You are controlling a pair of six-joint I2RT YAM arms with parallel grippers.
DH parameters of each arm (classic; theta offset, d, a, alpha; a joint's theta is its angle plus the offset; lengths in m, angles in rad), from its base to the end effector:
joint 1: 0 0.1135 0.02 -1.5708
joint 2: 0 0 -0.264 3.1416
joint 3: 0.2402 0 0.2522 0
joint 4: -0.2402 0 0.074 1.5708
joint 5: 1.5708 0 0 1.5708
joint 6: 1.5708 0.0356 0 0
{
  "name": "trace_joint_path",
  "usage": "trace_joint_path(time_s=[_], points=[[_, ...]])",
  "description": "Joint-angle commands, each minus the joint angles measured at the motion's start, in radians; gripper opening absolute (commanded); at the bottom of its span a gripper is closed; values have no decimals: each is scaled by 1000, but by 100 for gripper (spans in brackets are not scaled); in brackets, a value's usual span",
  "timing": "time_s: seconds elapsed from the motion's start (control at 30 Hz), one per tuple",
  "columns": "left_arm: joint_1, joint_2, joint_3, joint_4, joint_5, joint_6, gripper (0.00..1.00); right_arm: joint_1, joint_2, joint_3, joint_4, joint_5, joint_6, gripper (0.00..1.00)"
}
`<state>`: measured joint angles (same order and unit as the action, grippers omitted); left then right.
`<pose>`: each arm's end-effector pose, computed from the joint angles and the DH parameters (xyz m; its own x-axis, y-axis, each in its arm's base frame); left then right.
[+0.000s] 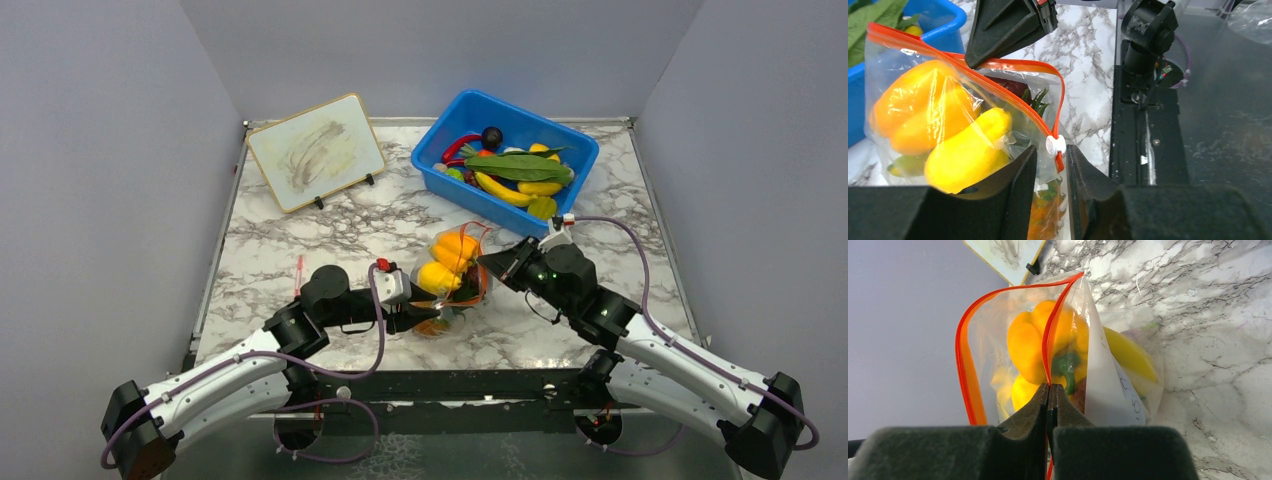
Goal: Place the food in the zip-top bag and seal the zipper
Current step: Zip the zipper food storage bag at the center of the board.
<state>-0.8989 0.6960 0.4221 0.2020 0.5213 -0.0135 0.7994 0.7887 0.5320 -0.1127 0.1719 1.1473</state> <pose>0.0945 -0.1473 0.2667 -0.0580 0.0542 -0.9968 0.9872 0.1518 -0.0492 0.1353 0.1304 0.2572 -0.6460 0.6241 -0.4395 -0.0151 0.5652 0.8248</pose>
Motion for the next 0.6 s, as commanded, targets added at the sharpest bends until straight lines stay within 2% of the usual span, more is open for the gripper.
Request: trace_joint_path(time_s=[0.0,0.13,0.23,0.27,0.4,0.57], points=[[-6,-26,-25,39,-29,47,25,7,-11,-9,9,30,0,1],[-7,-46,-29,39,-24,67,0,7,-10,-6,13,24,-18,1],[-6,-64,-20,39,-47,77,0,7,-16,6,33,10,-103,1],[-6,-69,-14,39,-55,79,0,7,-20,12,33,5,-141,4],[-6,-76,19,26,-72,90,0,7,-64,42,26,-34,-413,29],[-6,-57,89,-35,-76,105,0,7,-159,70,15,-207,-848,42]])
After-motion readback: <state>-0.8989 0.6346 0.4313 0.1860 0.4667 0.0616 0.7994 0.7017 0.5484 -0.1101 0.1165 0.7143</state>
